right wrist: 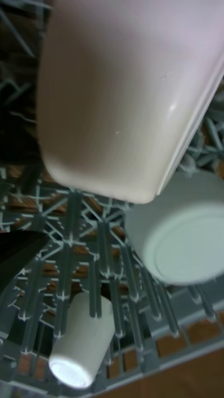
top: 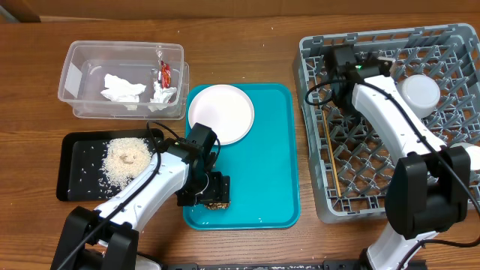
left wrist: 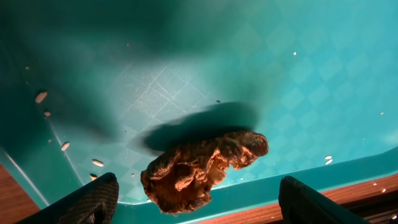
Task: Sort waste into correct bins and load items into the dishwasher
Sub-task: 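Set the small bowl upside down in the rack and release it, then grasp the brown food scrap on the tray with the left gripper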
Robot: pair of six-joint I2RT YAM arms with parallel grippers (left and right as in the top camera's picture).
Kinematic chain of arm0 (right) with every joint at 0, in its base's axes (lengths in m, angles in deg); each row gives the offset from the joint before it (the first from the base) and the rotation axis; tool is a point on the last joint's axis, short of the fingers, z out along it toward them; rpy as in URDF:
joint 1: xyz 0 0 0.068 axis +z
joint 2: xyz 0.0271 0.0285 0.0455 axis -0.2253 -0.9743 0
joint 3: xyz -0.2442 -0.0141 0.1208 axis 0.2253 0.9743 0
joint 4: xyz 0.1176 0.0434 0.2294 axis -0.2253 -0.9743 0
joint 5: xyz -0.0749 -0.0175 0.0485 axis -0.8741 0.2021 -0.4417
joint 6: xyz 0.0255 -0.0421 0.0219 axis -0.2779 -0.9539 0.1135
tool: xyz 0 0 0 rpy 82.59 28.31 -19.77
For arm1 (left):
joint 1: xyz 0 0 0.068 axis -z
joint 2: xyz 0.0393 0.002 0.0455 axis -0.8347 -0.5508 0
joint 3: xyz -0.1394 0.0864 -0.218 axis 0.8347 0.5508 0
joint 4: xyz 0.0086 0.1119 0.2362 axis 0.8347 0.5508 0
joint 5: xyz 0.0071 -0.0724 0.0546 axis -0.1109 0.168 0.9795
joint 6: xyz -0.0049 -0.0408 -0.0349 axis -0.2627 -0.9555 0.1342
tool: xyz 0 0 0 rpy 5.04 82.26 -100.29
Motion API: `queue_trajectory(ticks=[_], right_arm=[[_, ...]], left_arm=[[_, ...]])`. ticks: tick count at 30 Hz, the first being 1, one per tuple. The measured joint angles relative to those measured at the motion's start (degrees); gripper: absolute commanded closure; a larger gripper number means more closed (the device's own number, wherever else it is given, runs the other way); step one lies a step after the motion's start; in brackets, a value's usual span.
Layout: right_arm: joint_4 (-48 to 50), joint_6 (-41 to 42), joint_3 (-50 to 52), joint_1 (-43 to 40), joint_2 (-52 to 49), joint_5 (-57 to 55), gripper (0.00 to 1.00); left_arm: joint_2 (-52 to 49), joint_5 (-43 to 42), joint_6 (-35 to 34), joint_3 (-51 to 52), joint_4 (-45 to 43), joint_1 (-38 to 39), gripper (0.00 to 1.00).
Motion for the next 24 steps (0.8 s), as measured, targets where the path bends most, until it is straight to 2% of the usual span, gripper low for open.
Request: queue_trajectory(ticks=[6, 14, 18, 24], right_arm=[[-1.6, 0.1, 0.0, 0.0, 0.3, 5.2, 0.53], [-2.0, -0.1, -0.5, -3.8, 10.7, 12.3, 0.32], [-2.8, -0.3, -1.3, -8.9, 15.3, 17.4, 0.32], [-4.2, -0.3, -1.3, -13.9, 15.5, 23.0, 0.32]], left_arm=[[0.0, 0.0, 0.0, 0.0, 0.0, 0.0, 0.15], [0.0, 0.0, 0.0, 0.0, 1.5, 0.0, 0.15], [0.0, 0.0, 0.0, 0.0, 2.5, 0.0, 0.18], [0.0, 0.0, 0.5, 0.0, 2.8, 0.0, 0.23]])
